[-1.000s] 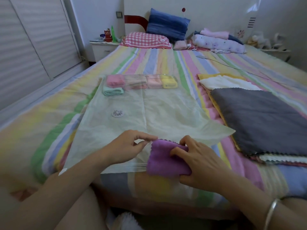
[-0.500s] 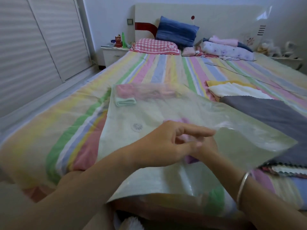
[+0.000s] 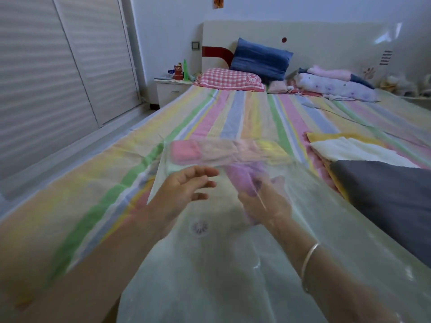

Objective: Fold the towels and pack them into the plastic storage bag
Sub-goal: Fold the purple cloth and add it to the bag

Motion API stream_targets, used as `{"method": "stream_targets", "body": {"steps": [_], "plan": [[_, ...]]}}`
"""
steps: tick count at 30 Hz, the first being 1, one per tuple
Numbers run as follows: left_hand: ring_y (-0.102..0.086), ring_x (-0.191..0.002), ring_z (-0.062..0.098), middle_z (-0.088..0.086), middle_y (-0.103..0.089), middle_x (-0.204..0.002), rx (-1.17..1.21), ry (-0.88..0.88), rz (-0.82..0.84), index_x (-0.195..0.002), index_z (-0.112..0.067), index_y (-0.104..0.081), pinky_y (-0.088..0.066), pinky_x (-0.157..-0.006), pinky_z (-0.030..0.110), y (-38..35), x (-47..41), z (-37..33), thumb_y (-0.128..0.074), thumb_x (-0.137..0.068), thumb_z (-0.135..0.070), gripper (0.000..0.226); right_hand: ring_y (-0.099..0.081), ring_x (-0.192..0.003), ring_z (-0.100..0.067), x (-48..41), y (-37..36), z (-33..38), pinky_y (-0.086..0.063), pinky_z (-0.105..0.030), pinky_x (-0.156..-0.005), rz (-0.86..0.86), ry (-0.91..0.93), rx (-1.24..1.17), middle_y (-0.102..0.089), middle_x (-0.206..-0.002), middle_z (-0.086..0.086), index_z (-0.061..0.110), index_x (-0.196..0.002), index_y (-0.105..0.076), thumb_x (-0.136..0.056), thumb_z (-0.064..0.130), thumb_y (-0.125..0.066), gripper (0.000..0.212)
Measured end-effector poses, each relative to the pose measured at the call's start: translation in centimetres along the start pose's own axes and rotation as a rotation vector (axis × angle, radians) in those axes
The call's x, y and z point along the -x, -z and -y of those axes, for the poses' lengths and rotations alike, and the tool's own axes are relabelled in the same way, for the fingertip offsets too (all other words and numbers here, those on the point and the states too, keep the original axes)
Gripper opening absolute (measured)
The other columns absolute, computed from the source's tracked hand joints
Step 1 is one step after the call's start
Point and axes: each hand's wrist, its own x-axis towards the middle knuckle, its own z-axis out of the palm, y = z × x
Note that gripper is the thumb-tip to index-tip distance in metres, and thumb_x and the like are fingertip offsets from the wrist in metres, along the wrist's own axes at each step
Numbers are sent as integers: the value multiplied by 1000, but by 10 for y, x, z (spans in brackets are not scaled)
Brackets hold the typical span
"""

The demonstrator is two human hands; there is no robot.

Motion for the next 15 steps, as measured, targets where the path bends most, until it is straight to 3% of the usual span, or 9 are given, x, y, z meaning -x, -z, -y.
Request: {"method": "stream_targets", "body": {"steps": [2,4,7,9,11,13,15], "plan": [[-63,-98,17,6,-70,-109,-40,-2,-147,-105,-7,-67,-48,-81,30,18,-27,8,-48,-96,-3,21,-60,-88,-21,-16,-7,11,-53,-31,-73,-41,26,1,-39,-102,-1,26,-118,-50,-68,41,-66,55],[-61,-97,15,2,-69,-101,-102,-16,-261,-104,-9,-68,-45,-82,27,34,-52,15,-50,-96,-4,20,-52,-68,-16,-36,-13,18,-45,-20,-59,-52,29,16,-39,-91,4,27,-119,-50,-70,36,-65,52],[-61,-96,7,-5,-69,-101,-247,-65,-374,-100,-17,-70,-44,-82,18,57,-93,24,-55,-93,-10,18,-56,-67,-16,-72,-26,34,-38,-19,-44,51,13,81,-45,-73,5,19,-120,-60,-79,29,-67,43],[-60,-103,7,-9,-67,-106,-368,-114,-402,-101,-21,-70,-43,-85,19,69,-124,31,-56,-94,-14,17,-64,-86,-24,-102,-52,37,-45,-23,-59,57,34,92,-53,-75,0,16,-113,-61,-80,34,-67,38],[-55,-112,9,-11,-62,-116,-554,-126,-368,-113,-23,-65,-38,-91,21,75,-154,38,-52,-97,-22,21,-58,-102,-28,-123,-74,46,-46,-30,-79,23,31,66,-57,-109,-6,19,-118,-52,-78,46,-63,49],[-42,-130,11,-5,-50,-139,-764,-114,-250,-135,-21,-52,-28,-103,20,73,-178,48,-40,-98,-40,44,-56,-103,-29,-148,-91,53,-45,-31,-81,13,69,105,-55,-117,-6,18,-118,-51,-84,41,-55,41],[-20,-146,13,-4,-28,-157,-971,-89,-91,-148,-24,-33,-12,-118,28,67,-192,64,-21,-90,-59,69,-56,-105,-31,-174,-107,62,-42,-33,-78,3,38,158,-56,-115,-9,12,-117,-53,-94,23,-45,27]]}}
